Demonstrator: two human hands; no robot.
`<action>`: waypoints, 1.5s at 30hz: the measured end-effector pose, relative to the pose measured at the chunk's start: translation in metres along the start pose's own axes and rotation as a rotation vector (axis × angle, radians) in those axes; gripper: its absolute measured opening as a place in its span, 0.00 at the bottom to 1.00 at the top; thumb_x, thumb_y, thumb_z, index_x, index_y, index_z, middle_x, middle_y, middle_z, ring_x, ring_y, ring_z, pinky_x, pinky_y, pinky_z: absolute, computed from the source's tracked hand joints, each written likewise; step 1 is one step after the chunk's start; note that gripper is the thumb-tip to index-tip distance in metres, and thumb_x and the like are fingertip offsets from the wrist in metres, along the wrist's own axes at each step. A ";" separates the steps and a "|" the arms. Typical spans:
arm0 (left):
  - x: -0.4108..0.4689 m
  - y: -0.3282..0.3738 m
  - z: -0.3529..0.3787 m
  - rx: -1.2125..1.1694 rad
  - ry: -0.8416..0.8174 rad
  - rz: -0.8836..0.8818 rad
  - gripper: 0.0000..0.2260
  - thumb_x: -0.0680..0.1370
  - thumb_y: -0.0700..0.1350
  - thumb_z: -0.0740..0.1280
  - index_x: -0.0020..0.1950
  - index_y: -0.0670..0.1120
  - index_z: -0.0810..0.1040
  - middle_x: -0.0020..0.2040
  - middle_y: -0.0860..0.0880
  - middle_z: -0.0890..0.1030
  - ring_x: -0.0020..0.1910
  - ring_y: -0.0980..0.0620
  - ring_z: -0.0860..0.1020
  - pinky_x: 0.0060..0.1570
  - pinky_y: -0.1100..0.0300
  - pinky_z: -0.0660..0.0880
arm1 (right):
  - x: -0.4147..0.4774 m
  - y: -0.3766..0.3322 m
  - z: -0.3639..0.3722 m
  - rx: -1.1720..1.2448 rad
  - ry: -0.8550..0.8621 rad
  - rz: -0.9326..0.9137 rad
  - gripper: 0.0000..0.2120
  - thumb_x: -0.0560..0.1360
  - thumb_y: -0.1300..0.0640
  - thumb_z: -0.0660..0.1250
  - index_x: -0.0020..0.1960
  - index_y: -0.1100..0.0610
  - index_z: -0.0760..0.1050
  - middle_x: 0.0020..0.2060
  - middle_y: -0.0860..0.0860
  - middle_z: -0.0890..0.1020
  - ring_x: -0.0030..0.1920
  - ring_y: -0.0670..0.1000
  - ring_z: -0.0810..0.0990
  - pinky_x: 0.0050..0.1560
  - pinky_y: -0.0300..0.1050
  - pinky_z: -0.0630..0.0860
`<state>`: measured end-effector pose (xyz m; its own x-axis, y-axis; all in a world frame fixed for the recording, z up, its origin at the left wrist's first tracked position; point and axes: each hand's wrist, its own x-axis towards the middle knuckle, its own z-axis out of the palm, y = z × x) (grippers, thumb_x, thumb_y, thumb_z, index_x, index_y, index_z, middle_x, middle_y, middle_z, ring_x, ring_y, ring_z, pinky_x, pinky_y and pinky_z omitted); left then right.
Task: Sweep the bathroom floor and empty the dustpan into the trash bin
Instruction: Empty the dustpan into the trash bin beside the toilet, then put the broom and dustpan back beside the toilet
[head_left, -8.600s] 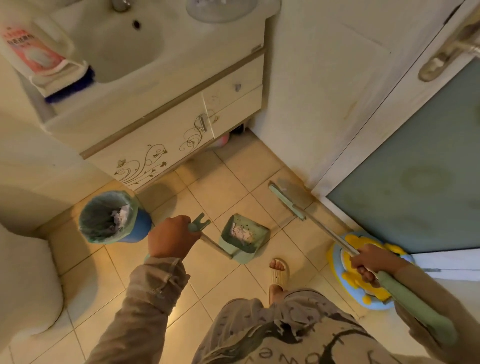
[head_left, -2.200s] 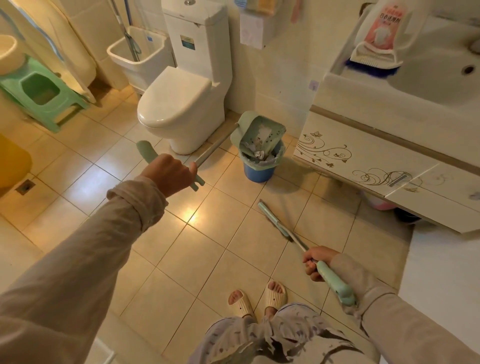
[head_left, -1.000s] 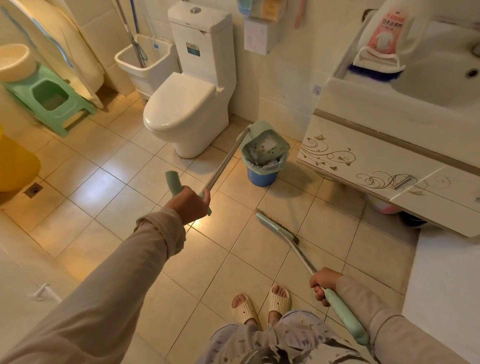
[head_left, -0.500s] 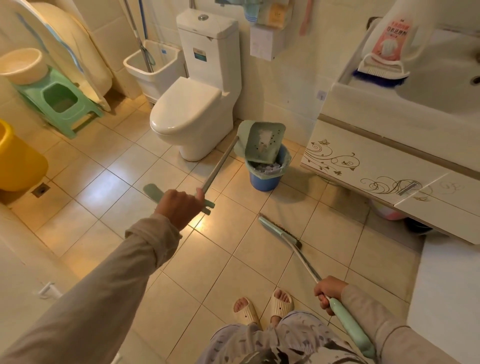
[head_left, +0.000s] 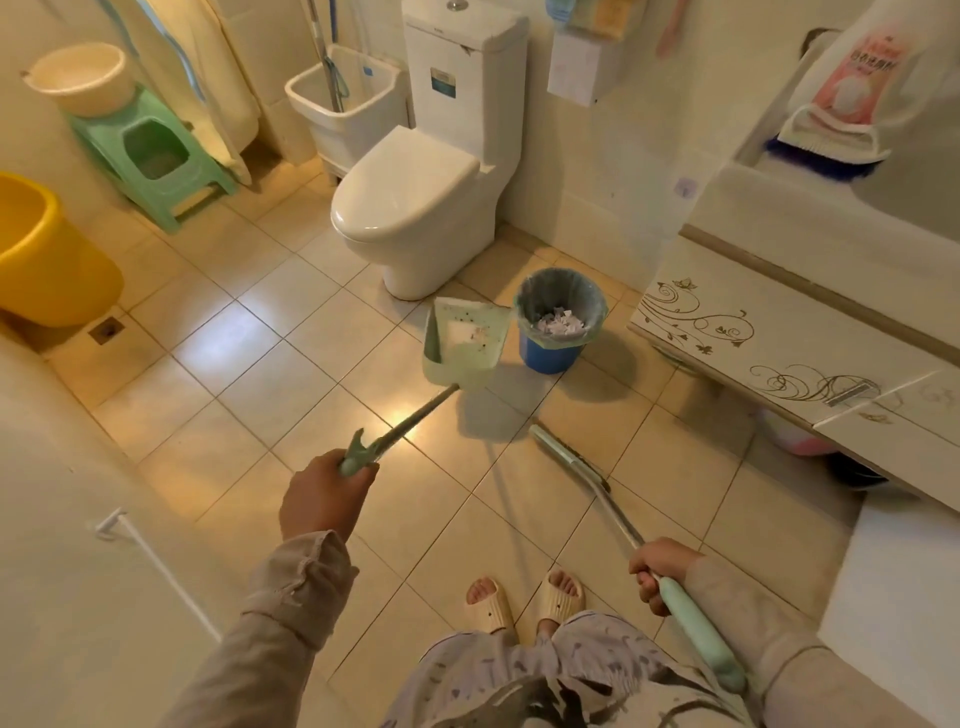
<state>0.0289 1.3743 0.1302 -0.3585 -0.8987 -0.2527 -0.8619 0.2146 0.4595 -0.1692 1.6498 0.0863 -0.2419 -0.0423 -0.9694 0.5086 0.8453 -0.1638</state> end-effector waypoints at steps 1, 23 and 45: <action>-0.001 -0.009 -0.002 -0.041 -0.009 -0.048 0.13 0.75 0.49 0.68 0.52 0.41 0.82 0.35 0.46 0.78 0.34 0.48 0.73 0.33 0.61 0.65 | 0.000 -0.004 0.001 -0.007 -0.004 0.005 0.19 0.77 0.68 0.52 0.27 0.58 0.61 0.09 0.52 0.64 0.08 0.47 0.62 0.15 0.28 0.63; -0.026 -0.029 -0.002 0.175 -0.245 -0.431 0.10 0.74 0.48 0.68 0.47 0.41 0.79 0.39 0.45 0.77 0.45 0.43 0.80 0.38 0.59 0.69 | -0.007 -0.079 -0.042 0.186 -0.274 -0.018 0.23 0.77 0.67 0.50 0.23 0.58 0.62 0.11 0.52 0.63 0.08 0.47 0.61 0.12 0.28 0.61; -0.050 -0.036 -0.037 0.011 0.224 -0.823 0.11 0.74 0.53 0.67 0.48 0.47 0.82 0.43 0.42 0.82 0.37 0.45 0.73 0.37 0.59 0.68 | -0.021 -0.263 0.037 -0.195 -0.541 -0.058 0.18 0.79 0.65 0.49 0.31 0.58 0.61 0.12 0.50 0.64 0.10 0.45 0.63 0.13 0.26 0.59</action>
<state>0.0907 1.3973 0.1578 0.4619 -0.8244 -0.3273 -0.8208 -0.5371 0.1945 -0.2672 1.4089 0.1427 0.2183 -0.3147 -0.9237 0.3333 0.9137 -0.2326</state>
